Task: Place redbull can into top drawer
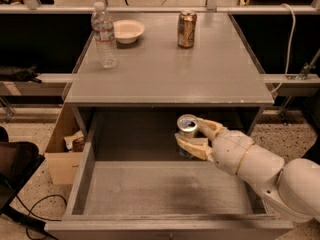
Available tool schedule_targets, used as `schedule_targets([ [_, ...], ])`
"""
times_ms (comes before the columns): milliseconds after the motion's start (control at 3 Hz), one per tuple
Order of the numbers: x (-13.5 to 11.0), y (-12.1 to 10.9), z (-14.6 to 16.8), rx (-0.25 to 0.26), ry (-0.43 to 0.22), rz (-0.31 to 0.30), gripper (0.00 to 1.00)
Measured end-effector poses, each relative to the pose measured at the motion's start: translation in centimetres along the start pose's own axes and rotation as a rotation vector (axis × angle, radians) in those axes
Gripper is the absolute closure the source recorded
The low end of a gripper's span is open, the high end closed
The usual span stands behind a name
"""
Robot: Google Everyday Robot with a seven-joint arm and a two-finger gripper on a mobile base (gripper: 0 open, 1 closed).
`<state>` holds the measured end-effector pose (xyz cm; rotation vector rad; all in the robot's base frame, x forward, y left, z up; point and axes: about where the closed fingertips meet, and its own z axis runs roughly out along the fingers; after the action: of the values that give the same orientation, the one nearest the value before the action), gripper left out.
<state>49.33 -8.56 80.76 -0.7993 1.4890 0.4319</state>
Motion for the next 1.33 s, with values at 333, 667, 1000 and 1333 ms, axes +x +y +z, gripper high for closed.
schedule_targets([
  [333,0.0,0.0,0.0,0.0,0.0,0.0,1.0],
  [667,0.8,0.7,1.3,-0.03,0.009,0.009,1.0],
  [1000,4.1,4.1,5.0,-0.159,0.054,0.027,1.0],
  [1333,5.5,6.1,7.3,-0.247,0.064,0.028,1.0],
])
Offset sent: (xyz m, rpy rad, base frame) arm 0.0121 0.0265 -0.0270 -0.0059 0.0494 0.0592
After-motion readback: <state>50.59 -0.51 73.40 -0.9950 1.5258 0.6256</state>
